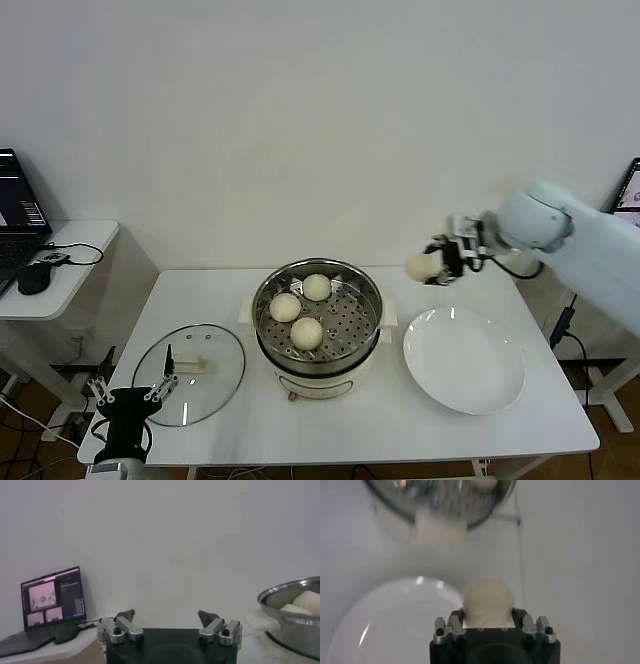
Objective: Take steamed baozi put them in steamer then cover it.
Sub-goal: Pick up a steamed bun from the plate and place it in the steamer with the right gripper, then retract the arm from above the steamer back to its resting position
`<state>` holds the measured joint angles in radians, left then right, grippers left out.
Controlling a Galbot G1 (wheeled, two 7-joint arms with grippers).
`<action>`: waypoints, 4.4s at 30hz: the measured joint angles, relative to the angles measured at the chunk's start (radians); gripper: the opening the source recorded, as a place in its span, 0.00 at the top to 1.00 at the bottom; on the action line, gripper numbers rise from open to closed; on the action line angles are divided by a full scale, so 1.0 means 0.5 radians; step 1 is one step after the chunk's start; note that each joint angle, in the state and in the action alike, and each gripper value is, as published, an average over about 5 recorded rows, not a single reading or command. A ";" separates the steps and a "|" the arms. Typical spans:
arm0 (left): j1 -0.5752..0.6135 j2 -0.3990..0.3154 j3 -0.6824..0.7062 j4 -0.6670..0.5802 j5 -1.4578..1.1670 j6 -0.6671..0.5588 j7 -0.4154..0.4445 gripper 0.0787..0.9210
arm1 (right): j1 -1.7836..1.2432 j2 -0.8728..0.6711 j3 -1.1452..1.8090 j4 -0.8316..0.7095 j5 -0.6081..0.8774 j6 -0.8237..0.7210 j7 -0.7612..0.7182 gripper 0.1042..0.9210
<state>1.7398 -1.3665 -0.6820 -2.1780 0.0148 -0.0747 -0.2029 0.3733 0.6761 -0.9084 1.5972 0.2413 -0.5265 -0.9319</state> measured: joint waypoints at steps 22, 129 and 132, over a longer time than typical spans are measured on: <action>0.017 -0.018 -0.069 -0.013 -0.032 -0.014 -0.009 0.12 | -0.002 0.576 -0.400 -0.165 0.289 -0.342 0.424 0.38; -0.661 0.582 0.139 1.172 2.316 -0.225 0.169 0.12 | -4.118 1.429 3.565 0.657 -0.295 1.385 1.666 0.12; -0.725 0.594 0.160 1.225 2.325 -0.218 0.181 0.12 | -4.134 1.436 3.570 0.654 -0.307 1.388 1.669 0.12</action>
<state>1.3770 -1.0695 -0.6022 -1.5653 1.1771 -0.1838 -0.1126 -1.6935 1.3942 0.8765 1.9242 0.0876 0.1676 -0.0972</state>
